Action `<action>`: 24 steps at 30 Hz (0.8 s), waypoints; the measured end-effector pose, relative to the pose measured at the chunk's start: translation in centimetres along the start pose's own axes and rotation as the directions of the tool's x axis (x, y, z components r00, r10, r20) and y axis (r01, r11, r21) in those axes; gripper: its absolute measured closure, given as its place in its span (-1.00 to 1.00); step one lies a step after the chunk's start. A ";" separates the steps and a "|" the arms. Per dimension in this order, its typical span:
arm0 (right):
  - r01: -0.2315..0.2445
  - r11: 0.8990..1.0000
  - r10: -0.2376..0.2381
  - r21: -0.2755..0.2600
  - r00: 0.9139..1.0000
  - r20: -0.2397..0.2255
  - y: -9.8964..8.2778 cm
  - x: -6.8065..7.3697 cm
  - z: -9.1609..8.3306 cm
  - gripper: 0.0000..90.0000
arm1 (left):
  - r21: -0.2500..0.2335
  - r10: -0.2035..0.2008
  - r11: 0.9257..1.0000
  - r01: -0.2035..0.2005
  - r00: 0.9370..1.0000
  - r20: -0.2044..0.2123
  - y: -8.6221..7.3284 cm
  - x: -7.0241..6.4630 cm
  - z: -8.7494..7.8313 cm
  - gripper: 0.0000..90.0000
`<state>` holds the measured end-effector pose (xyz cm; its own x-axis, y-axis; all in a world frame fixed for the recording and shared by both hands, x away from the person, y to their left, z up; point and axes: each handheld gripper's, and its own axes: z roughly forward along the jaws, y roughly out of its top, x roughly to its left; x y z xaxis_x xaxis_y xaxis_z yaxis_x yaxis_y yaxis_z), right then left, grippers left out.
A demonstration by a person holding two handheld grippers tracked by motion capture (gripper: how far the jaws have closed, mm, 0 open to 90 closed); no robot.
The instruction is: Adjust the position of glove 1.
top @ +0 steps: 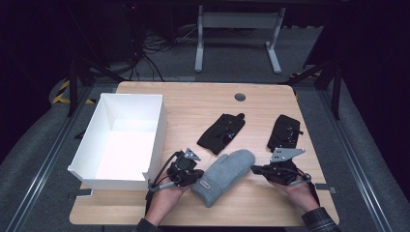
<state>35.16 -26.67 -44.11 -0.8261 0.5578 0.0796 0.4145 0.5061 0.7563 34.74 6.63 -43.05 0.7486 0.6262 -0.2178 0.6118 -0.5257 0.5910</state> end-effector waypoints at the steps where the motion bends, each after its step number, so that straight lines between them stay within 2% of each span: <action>1: 0.006 1.000 -0.006 0.013 1.000 -0.004 0.0 0.1 0.4 1.00 | 0.001 -0.003 1.000 0.003 1.000 0.007 -0.1 -0.1 -0.1 1.00; 7: 0.019 0.999 -0.019 0.042 1.000 -0.010 0.2 0.1 1.9 1.00 | 0.013 -0.003 1.000 0.003 0.999 0.040 -1.0 -1.0 0.0 1.00; 11: 0.034 0.998 -0.033 0.052 0.999 -0.020 0.5 0.3 2.7 1.00 | 0.028 0.013 1.000 -0.014 0.999 0.047 -1.4 -1.5 -0.1 1.00; 16: 0.057 0.996 -0.055 0.061 0.998 -0.038 1.0 0.8 3.9 1.00 | 0.037 0.009 0.999 -0.011 0.999 0.050 -1.9 -1.8 -0.1 0.98; 20: 0.075 0.995 -0.072 0.062 0.996 -0.043 1.3 1.1 4.6 1.00 | 0.030 0.008 1.000 -0.009 0.999 0.047 -2.3 -1.9 -0.5 0.95; 24: 0.078 0.995 -0.075 0.055 0.996 -0.049 1.5 1.1 5.1 1.00 | -0.010 -0.009 1.000 0.009 0.999 0.033 -2.0 -1.5 -1.5 0.85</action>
<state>36.86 -21.94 -46.22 -0.8727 0.4852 0.0546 0.3696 0.5834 0.7232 31.99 7.59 -42.78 0.7510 0.6118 -0.2486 0.6162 -0.5139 0.5968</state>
